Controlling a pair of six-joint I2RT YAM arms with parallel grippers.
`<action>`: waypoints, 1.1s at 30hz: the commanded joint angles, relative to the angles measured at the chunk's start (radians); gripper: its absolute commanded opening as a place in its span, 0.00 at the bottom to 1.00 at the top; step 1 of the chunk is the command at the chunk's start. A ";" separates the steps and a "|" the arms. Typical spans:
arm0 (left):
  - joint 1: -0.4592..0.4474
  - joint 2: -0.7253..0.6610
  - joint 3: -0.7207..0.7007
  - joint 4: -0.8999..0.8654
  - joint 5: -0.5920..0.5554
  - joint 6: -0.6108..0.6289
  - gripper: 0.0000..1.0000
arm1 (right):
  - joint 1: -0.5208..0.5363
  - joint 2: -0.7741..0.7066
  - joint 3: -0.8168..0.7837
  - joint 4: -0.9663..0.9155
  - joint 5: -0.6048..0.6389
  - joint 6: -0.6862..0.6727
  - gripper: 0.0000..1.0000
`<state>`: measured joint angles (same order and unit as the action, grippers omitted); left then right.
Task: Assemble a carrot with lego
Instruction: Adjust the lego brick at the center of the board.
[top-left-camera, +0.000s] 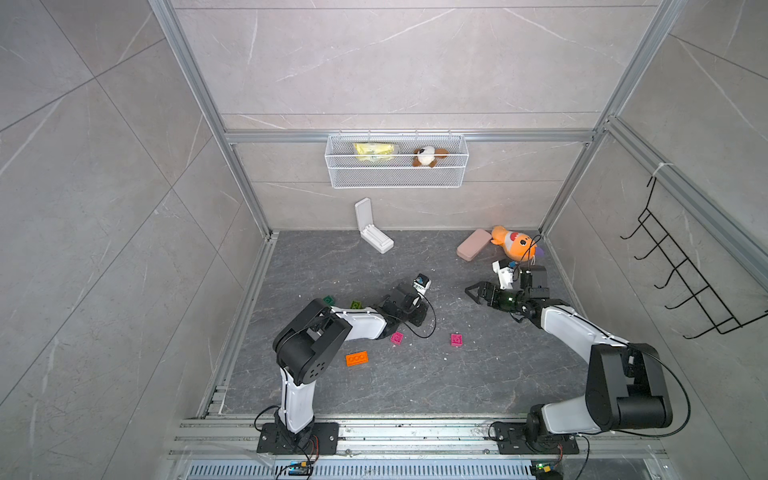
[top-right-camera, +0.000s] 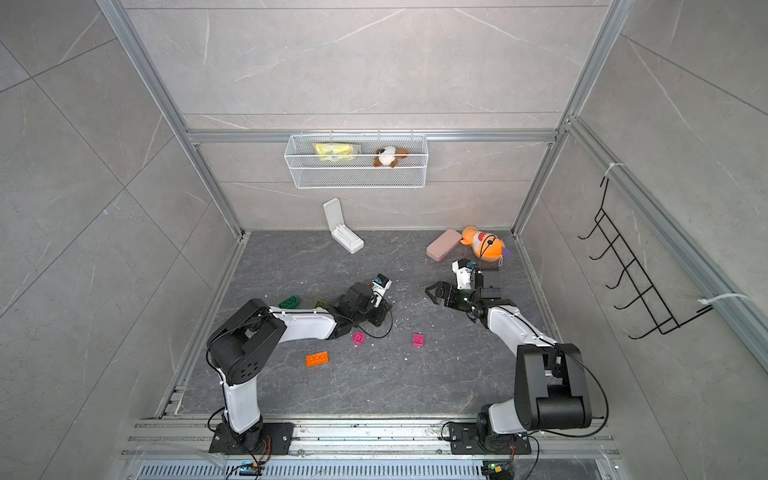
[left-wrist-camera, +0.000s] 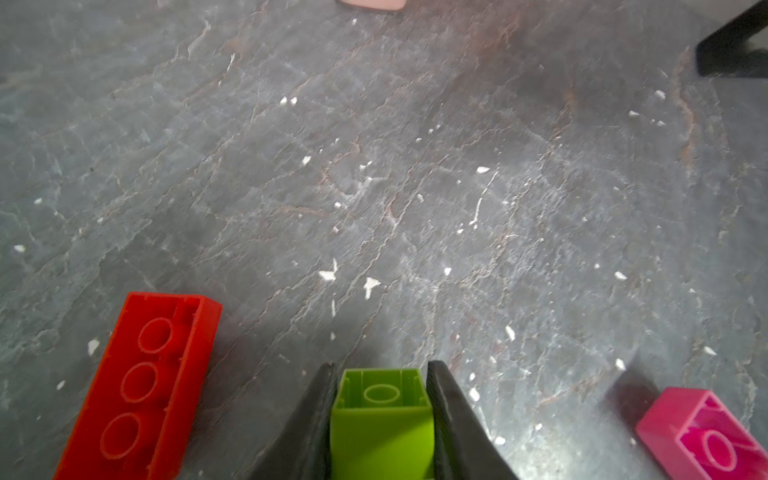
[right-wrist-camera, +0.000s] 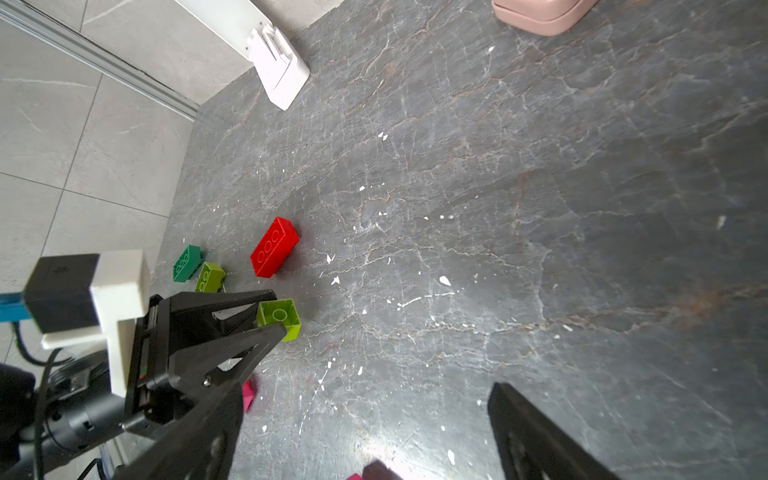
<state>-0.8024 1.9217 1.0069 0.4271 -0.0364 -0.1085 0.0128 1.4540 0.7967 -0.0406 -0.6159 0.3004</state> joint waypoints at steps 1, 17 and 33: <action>-0.013 0.027 -0.019 0.234 -0.061 0.001 0.26 | -0.001 0.008 0.001 0.008 -0.025 0.016 0.95; -0.047 0.081 -0.122 0.384 -0.093 0.078 0.32 | -0.002 0.005 -0.016 -0.006 -0.011 -0.001 0.95; -0.051 0.085 -0.186 0.394 -0.088 0.090 0.40 | -0.002 -0.004 -0.031 -0.008 -0.012 -0.009 0.95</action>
<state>-0.8494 2.0014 0.8394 0.7956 -0.1234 -0.0372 0.0128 1.4540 0.7776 -0.0422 -0.6216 0.2993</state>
